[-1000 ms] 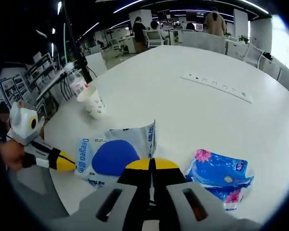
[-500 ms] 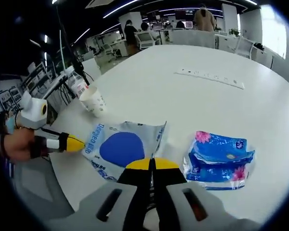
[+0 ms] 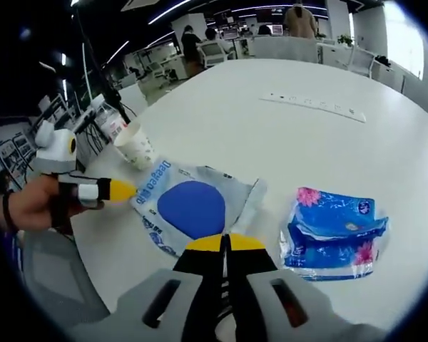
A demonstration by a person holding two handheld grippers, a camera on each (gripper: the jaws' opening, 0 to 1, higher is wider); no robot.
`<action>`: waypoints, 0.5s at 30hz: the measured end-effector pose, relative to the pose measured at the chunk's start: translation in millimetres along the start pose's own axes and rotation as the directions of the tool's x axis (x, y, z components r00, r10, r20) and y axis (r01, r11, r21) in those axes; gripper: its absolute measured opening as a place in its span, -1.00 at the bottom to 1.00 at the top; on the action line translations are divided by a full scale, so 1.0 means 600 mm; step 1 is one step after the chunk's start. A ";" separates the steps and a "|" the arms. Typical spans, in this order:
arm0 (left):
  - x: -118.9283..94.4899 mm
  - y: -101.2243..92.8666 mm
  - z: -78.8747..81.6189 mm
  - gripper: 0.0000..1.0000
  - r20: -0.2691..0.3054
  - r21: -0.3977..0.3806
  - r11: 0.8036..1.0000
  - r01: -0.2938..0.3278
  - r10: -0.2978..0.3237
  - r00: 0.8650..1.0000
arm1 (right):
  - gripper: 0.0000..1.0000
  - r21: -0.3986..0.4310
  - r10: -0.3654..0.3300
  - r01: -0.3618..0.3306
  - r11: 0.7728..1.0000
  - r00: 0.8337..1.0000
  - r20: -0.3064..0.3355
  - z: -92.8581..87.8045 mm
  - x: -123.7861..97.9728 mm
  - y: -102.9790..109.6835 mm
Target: Arrange the tabletop items into an orderly group along one side of the table until the central work area is clear of visible clutter.
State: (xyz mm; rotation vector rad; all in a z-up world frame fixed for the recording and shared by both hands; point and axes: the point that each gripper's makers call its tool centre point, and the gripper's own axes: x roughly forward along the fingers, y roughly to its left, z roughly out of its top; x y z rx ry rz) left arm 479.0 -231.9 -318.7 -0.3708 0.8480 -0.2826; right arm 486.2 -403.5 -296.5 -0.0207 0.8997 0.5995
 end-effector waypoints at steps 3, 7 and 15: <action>0.001 0.006 0.009 -1.00 0.016 -0.012 1.000 -0.009 0.010 1.000 | -1.00 0.002 0.002 -0.002 1.000 1.000 0.005 0.011 0.006 0.002; 0.004 0.020 0.019 -1.00 0.035 -0.052 0.998 -0.025 0.027 0.999 | -1.00 -0.001 0.008 -0.008 1.000 1.000 0.005 0.019 0.015 0.004; 0.005 0.039 0.035 -1.00 0.052 -0.071 0.997 -0.041 0.044 0.998 | -1.00 -0.028 0.025 -0.026 0.999 1.000 -0.013 0.035 0.036 0.003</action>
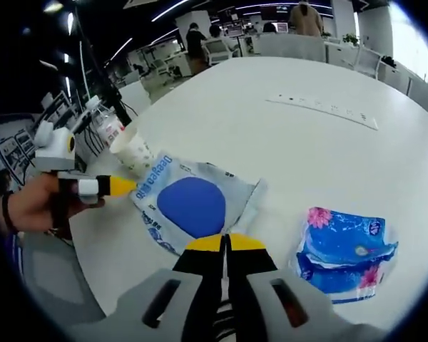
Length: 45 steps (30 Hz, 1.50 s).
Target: Arrange the tabletop items into an orderly group along one side of the table until the central work area is clear of visible clutter.
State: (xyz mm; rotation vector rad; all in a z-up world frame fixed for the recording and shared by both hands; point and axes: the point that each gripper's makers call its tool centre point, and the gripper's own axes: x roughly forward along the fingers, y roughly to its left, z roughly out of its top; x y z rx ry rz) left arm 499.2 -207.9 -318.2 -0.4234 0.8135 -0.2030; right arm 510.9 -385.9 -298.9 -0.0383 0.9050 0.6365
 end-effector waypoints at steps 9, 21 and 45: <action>0.000 0.007 -0.001 -0.99 -0.004 -0.022 0.999 0.024 -0.024 1.000 | -1.00 0.001 -0.013 0.013 1.000 1.000 -0.024 -0.018 0.009 -0.017; -0.023 0.018 -0.017 -0.71 0.013 -0.057 0.996 0.071 -0.071 0.997 | -0.70 -0.038 0.001 -0.003 0.999 0.999 -0.051 -0.039 -0.016 -0.021; -0.004 0.018 -0.022 -0.94 -0.008 -0.063 0.996 0.070 -0.071 0.997 | -1.00 0.088 -0.006 0.008 0.996 1.000 -0.023 -0.057 0.000 -0.014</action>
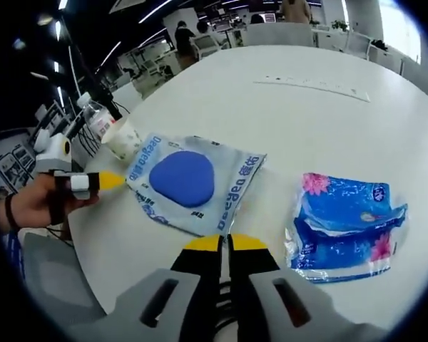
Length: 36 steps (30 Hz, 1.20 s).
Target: Arrange the tabletop items into an orderly group along one side of the table until the central work area is clear of visible clutter.
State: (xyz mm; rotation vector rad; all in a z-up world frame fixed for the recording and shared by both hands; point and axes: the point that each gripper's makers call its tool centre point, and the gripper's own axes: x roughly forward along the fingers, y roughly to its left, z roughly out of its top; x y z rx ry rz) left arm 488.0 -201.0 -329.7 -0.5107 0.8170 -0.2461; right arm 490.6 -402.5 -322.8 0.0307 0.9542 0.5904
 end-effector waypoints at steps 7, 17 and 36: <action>0.003 -0.003 0.007 -0.94 0.006 -0.010 1.000 0.000 0.000 1.000 | -1.00 0.002 -0.004 0.004 1.000 1.000 0.005 0.004 0.001 -0.003; -0.005 -0.006 0.008 -0.84 0.008 0.006 1.000 0.016 -0.016 1.000 | -0.96 -0.010 -0.015 0.015 1.000 1.000 0.023 0.007 -0.006 -0.004; -0.052 -0.022 -0.003 -0.64 0.004 0.143 0.988 0.053 -0.054 0.999 | -0.87 -0.037 -0.022 0.024 0.999 0.998 0.053 -0.016 -0.045 -0.005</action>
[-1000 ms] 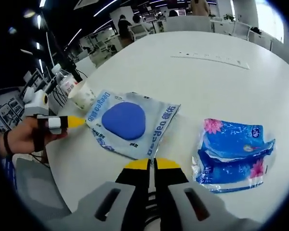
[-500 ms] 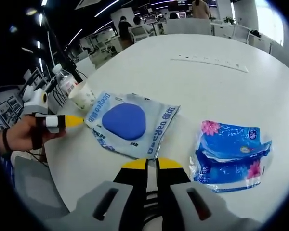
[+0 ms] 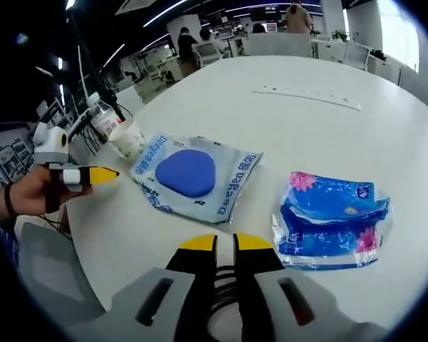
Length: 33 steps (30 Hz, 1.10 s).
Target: Arrange the tabletop items into an orderly group along one side of the table until the central work area is clear of visible clutter.
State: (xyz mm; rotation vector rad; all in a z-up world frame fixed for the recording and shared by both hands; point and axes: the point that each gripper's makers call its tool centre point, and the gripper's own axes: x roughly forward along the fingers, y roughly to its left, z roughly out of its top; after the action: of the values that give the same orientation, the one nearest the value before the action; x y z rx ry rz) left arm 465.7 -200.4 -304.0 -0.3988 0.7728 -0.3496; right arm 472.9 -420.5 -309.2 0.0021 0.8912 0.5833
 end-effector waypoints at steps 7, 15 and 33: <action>-0.018 -0.019 -0.010 -0.62 -0.001 0.047 0.999 0.017 -0.017 1.000 | -0.87 -0.013 -0.007 0.007 1.000 1.000 0.006 -0.018 -0.023 -0.002; -0.036 -0.045 -0.022 -0.56 -0.029 0.197 0.980 0.042 -0.037 0.999 | -0.88 0.004 -0.045 0.045 0.999 0.999 0.019 -0.036 -0.057 -0.028; -0.077 -0.079 -0.054 -0.49 -0.068 0.316 0.945 0.079 -0.061 0.996 | -0.89 0.058 -0.162 0.161 0.985 0.986 0.026 -0.052 -0.114 -0.134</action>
State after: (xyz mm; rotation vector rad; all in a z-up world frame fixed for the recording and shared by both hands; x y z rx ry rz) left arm 403.8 -228.2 -275.4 -0.1121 0.7436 -0.5460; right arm 455.3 -528.5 -297.8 -0.0105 0.8686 0.4059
